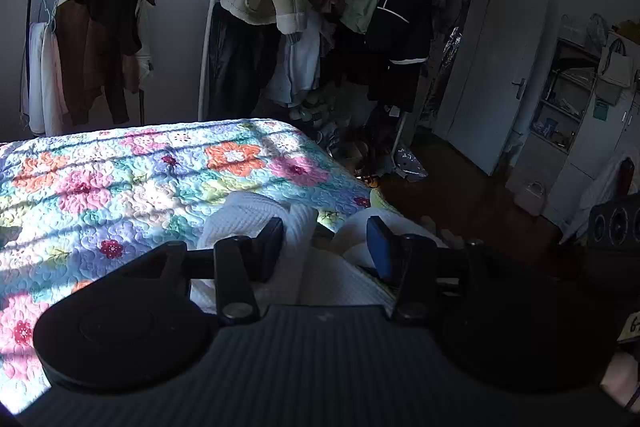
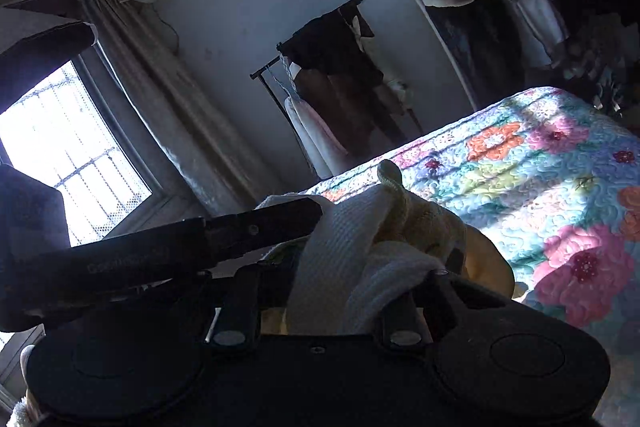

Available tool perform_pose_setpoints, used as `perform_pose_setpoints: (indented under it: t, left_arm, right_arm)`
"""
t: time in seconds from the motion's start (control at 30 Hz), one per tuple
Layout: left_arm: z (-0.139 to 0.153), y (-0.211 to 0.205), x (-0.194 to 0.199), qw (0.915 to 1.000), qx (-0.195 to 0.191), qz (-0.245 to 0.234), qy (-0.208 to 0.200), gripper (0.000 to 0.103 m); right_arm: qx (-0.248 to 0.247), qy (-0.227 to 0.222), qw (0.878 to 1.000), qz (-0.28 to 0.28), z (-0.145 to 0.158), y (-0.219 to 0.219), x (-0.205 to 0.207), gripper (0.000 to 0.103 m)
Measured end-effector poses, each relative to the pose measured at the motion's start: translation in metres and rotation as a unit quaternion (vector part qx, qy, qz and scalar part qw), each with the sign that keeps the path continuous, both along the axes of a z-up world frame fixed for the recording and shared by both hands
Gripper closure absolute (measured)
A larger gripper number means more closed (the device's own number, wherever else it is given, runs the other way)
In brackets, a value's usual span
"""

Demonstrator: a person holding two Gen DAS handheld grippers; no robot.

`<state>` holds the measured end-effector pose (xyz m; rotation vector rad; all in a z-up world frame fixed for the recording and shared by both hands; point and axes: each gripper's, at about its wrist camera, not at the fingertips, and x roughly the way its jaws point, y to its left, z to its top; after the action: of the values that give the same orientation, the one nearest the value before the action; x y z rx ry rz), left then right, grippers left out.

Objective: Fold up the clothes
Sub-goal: 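Lift the garment with both grippers and lay it flat on the quilt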

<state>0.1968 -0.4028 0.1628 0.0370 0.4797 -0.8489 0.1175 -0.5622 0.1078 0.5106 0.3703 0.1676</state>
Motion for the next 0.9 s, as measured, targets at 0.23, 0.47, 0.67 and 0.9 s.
perform_pose_setpoints:
  t: [0.23, 0.47, 0.67, 0.9]
  left_arm:
    - [0.001, -0.059, -0.006, 0.9995, -0.009, -0.027, 0.01, 0.059]
    - [-0.062, -0.099, 0.013, 0.995, 0.096, -0.006, 0.026, 0.044]
    - [-0.14, -0.101, 0.018, 0.9778, 0.184, -0.016, 0.099, 0.042]
    - [-0.179, -0.065, 0.018, 0.9704, 0.192, 0.011, 0.146, 0.042]
  right_arm:
    - [-0.059, -0.018, 0.995, -0.077, 0.01, -0.047, -0.024, 0.081]
    - [0.069, 0.071, 0.979, -0.179, -0.063, -0.134, -0.05, 0.065]
    - [0.06, 0.156, 0.96, -0.223, -0.128, -0.155, -0.077, 0.059]
    - [-0.004, 0.191, 0.956, -0.223, -0.129, -0.152, -0.112, 0.051]
